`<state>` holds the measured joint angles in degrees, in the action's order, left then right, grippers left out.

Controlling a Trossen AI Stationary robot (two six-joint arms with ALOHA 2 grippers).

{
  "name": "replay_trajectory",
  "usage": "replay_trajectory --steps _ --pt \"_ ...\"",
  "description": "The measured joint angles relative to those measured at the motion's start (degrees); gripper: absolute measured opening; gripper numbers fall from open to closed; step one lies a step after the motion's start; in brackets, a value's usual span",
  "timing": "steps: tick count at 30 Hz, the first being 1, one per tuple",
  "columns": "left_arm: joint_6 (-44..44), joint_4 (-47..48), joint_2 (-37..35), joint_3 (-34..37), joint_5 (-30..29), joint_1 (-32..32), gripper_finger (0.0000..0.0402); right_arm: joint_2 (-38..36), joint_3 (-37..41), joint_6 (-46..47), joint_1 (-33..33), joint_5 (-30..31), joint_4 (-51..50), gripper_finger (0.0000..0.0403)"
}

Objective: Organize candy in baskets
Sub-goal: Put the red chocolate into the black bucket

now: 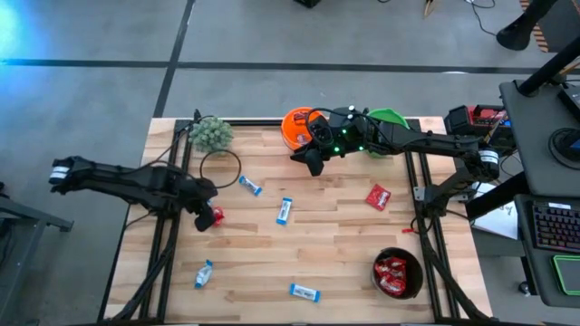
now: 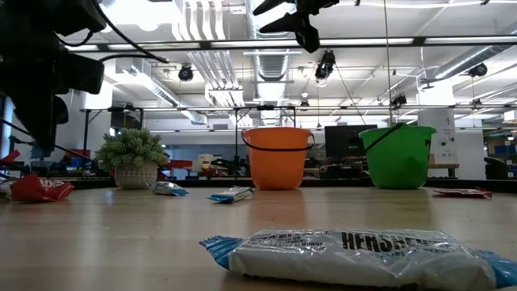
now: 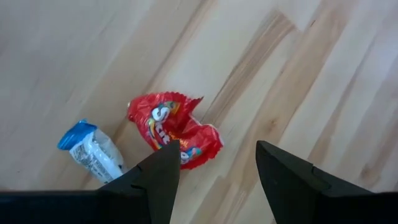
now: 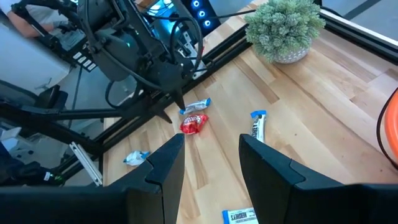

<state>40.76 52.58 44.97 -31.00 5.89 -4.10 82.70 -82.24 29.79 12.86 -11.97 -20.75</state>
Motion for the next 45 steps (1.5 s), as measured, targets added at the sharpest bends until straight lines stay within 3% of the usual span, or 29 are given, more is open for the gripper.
replay_trajectory --steps 45 --pt "-0.8 -3.5 23.9 0.0 -3.6 -1.0 0.0191 0.0 0.0 0.3 -0.6 -0.5 0.0 0.0141"
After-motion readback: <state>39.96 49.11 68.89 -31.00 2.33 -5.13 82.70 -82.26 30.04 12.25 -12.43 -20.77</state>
